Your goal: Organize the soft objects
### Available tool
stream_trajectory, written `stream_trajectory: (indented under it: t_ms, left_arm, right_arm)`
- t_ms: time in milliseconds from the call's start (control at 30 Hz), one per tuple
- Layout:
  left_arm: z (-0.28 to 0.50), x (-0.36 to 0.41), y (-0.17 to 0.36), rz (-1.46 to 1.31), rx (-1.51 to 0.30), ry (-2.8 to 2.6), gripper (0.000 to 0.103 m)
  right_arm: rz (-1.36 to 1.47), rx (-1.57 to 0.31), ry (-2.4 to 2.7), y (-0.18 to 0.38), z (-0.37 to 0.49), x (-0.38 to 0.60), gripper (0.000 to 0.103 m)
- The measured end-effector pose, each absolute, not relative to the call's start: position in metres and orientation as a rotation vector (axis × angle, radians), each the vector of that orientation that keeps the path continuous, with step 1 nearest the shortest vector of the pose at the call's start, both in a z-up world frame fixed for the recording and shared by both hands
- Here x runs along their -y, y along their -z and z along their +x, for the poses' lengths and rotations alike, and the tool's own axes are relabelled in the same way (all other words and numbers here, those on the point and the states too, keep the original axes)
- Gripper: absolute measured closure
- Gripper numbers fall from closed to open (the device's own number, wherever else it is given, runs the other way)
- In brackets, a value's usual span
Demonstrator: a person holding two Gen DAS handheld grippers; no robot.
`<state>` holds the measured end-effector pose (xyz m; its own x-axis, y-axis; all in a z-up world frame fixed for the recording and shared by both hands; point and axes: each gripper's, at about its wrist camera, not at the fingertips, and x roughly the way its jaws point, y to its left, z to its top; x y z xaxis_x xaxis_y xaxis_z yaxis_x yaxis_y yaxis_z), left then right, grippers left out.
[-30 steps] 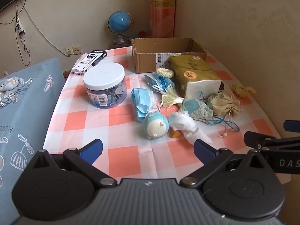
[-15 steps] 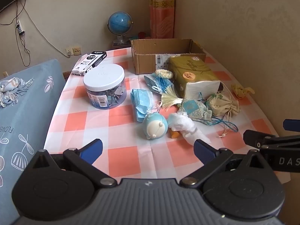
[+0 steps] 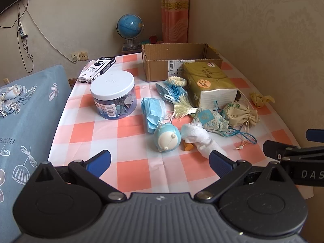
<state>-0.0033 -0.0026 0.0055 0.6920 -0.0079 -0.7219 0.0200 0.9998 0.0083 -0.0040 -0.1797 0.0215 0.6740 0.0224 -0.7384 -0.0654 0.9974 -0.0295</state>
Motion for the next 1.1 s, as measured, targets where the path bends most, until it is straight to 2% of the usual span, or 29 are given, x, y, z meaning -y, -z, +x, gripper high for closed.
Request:
stream_trajectory:
  t_ms: [1100]
  left_arm:
    - [-0.003,0.0019,-0.0085,0.019,-0.803,0.013,0.001]
  right_arm:
    - [-0.058,-0.821,-0.052,-0.0236,-0.0038,0.1804,0.0]
